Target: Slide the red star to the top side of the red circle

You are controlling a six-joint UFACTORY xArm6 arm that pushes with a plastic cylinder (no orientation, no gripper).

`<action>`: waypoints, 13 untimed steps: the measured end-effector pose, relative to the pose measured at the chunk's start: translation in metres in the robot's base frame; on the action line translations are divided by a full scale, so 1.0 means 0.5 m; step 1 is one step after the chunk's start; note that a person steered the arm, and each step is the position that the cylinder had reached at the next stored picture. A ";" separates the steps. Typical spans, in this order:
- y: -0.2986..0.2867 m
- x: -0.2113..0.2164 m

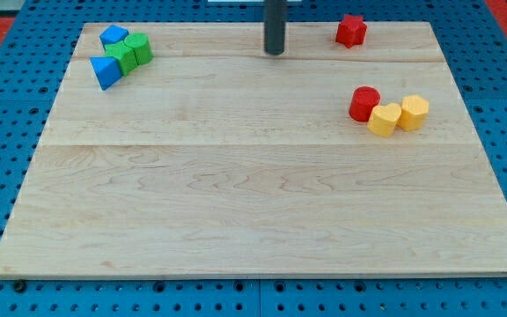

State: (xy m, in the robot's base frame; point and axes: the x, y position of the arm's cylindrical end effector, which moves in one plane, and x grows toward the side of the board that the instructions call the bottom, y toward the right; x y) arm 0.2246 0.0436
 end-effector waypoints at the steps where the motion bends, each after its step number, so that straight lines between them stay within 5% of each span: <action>1: 0.043 -0.066; 3: 0.195 -0.061; 5: 0.254 0.128; 6: 0.242 -0.016; 7: 0.290 -0.059; 8: 0.376 0.051; 9: 0.310 0.215; 10: 0.318 0.290; 12: 0.324 0.069; 13: 0.283 0.173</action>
State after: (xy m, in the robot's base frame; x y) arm 0.3108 0.1851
